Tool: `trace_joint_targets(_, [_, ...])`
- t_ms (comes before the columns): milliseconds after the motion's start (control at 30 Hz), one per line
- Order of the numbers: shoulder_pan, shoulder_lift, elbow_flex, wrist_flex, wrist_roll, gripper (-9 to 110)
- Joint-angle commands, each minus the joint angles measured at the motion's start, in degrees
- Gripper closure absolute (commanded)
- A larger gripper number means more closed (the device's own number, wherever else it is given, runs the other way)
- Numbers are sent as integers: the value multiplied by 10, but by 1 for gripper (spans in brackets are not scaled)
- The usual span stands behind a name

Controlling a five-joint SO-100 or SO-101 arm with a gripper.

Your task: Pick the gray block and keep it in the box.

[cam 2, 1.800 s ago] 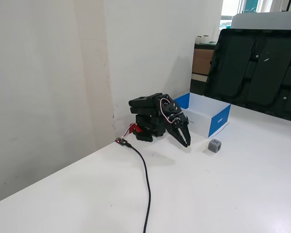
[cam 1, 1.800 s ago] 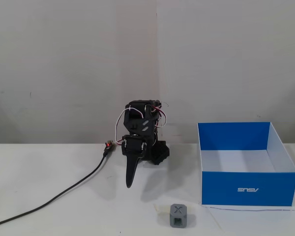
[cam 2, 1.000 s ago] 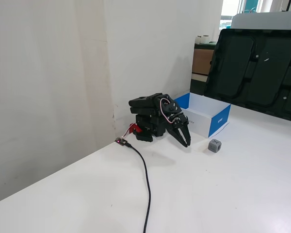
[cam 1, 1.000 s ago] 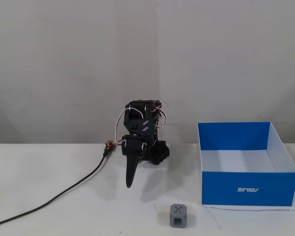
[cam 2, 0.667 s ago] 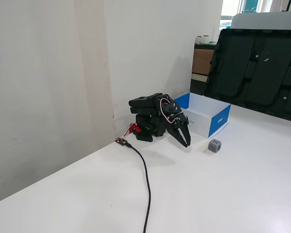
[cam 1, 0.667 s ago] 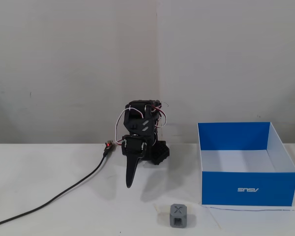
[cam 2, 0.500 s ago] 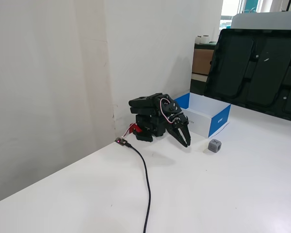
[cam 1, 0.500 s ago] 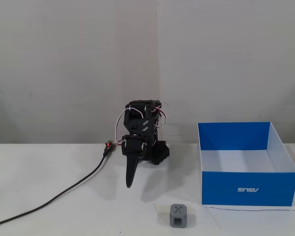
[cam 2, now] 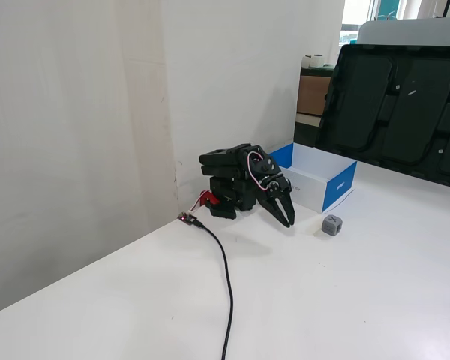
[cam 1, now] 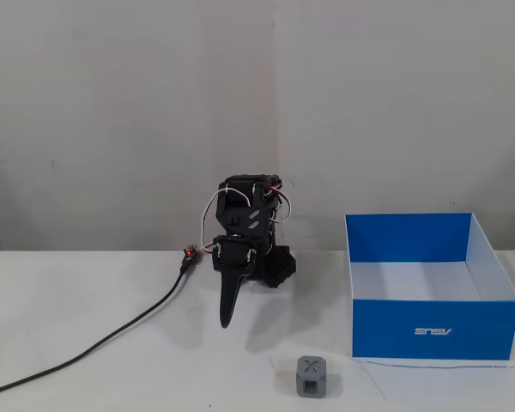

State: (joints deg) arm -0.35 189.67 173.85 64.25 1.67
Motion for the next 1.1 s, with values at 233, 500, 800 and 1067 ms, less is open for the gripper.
trace_joint_targets(233, [-16,68,2,2,-4,101])
trace_joint_targets(500, [-17,68,-4,5,-1,101])
trace_joint_targets(800, [-24,62,-78,42,2,101])
trace_joint_targets(1067, [-49,4,-146,-3,13,101])
